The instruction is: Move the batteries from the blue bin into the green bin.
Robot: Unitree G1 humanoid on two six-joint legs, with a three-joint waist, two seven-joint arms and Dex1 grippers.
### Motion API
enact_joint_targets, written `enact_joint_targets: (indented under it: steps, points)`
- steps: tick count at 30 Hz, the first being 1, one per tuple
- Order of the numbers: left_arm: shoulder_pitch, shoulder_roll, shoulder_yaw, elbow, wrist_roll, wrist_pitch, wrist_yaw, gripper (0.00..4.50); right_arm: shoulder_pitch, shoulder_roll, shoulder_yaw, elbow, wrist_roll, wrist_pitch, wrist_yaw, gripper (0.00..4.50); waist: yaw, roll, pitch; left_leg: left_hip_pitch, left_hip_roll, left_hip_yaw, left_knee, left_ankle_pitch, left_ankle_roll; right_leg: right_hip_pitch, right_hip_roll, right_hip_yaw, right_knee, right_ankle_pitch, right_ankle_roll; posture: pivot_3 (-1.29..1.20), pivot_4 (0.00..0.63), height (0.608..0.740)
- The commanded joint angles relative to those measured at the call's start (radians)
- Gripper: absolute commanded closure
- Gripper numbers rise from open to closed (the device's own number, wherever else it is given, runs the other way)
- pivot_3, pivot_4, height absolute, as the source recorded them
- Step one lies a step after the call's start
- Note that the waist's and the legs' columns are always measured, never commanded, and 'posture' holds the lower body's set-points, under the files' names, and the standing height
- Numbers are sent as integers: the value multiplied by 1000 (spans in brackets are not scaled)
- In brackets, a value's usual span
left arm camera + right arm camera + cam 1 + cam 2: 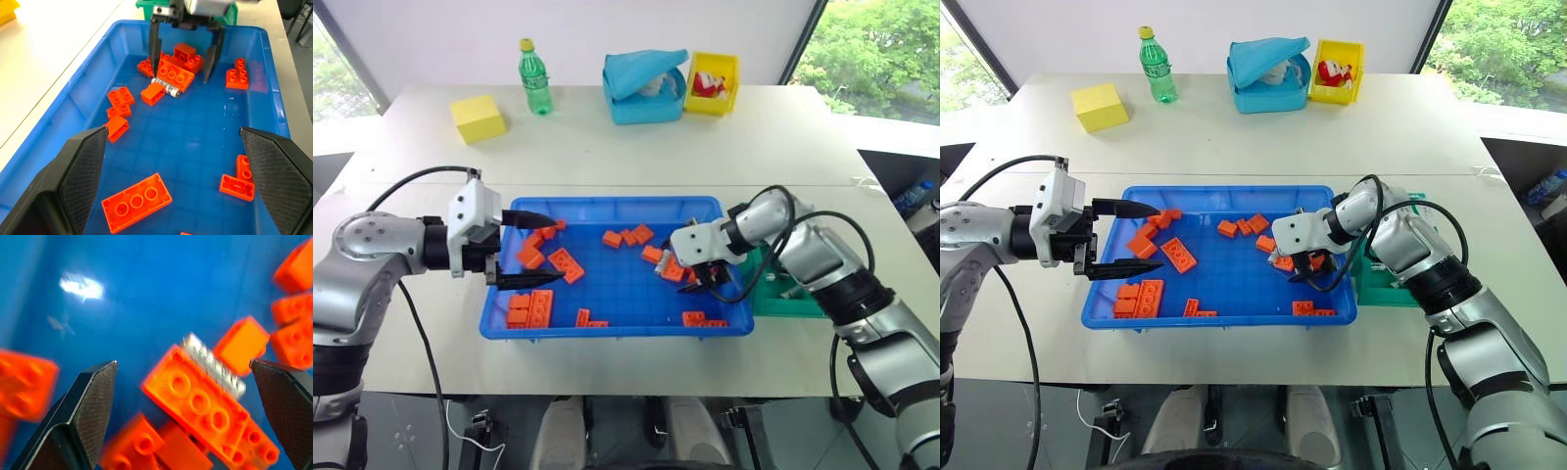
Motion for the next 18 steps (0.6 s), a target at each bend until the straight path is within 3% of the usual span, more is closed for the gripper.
enact_joint_targets:
  steps: [1,7,18]
  points:
    - [-17,4,19,-18,-8,-10,7,0,2,-5,-27,-45,10,20,-3,53,0,0,0,0,0,0,0,0,0,0,0,0,0,0,0,0,150,736]
    - [-50,-5,3,0,-3,-13,7,0,-13,82,-47,-77,12,352,-120,53,0,0,0,0,0,0,0,0,0,0,0,0,0,0,0,0,150,736]
    - [-42,-6,-3,12,4,-29,-11,0,47,119,-111,-295,136,970,-304,53,1,0,0,0,0,0,0,0,0,0,-1,0,1,0,0,0,150,736]
